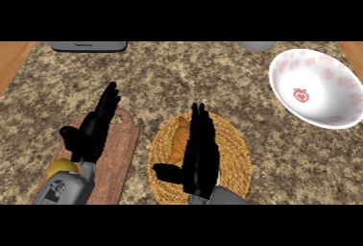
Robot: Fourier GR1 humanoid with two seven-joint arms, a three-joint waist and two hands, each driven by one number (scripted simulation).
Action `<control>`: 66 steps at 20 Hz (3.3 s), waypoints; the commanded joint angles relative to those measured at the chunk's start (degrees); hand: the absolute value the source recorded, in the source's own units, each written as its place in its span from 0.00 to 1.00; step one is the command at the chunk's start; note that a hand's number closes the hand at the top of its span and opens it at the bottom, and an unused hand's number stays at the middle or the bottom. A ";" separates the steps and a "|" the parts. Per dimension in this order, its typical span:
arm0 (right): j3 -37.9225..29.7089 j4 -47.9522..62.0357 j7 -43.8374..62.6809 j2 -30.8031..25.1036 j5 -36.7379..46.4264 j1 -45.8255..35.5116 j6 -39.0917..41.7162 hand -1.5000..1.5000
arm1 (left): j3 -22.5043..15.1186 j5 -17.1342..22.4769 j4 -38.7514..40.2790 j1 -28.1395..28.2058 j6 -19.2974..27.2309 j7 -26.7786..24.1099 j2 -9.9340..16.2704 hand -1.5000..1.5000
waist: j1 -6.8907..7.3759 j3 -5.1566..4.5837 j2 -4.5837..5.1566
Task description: Pick the croissant from the placemat and place it in the bowl
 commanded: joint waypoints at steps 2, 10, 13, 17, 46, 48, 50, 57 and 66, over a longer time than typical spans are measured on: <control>1.73 3.68 9.70 0.73 0.14 1.70 -8.90 0.00 | -1.56 -2.00 -1.58 0.38 1.41 0.99 -1.44 0.50 | 0.12 0.03 -0.02; -0.76 11.03 7.60 0.74 -2.67 -1.47 -8.60 0.00 | 2.02 -0.76 2.81 -0.66 -1.19 -1.47 -1.11 0.50 | -0.33 -0.02 0.16; 1.82 13.10 11.16 0.74 0.39 1.30 -8.15 0.00 | -1.15 -3.43 -1.51 0.29 1.97 1.74 -3.12 0.50 | -0.33 0.00 -0.10; 1.64 16.47 12.81 0.75 -2.04 -2.69 -6.65 0.00 | 2.48 -1.00 -3.43 0.29 -1.52 3.44 0.55 0.50 | 0.25 0.01 -0.05; 0.67 -1.76 -32.98 -17.23 -38.49 -8.44 -12.34 1.00 | 4.02 -3.99 -2.16 3.43 -4.12 0.22 -2.95 0.50 | -0.15 0.17 0.18; 0.85 -5.19 -36.40 -19.62 -37.22 -7.23 -11.71 1.00 | 4.09 -4.56 -1.73 3.53 -3.93 0.49 -2.96 0.50 | -0.64 0.10 0.02; -0.47 -1.77 -34.29 -17.26 -31.68 -10.57 -11.52 1.00 | 5.92 -3.45 -2.32 2.35 -5.43 1.32 -1.57 0.50 | -0.60 0.02 -0.08; -7.71 -16.52 -13.97 -25.77 -18.88 -17.75 2.17 1.00 | 5.25 -4.90 -1.52 3.58 -3.70 1.03 -3.71 0.50 | -2.25 -0.10 -0.74; -20.59 -17.00 -3.13 -25.34 -17.99 -26.38 18.51 1.00 | 6.86 -4.26 -3.92 3.38 -6.16 2.12 -2.55 0.50 | -0.95 -0.03 -0.26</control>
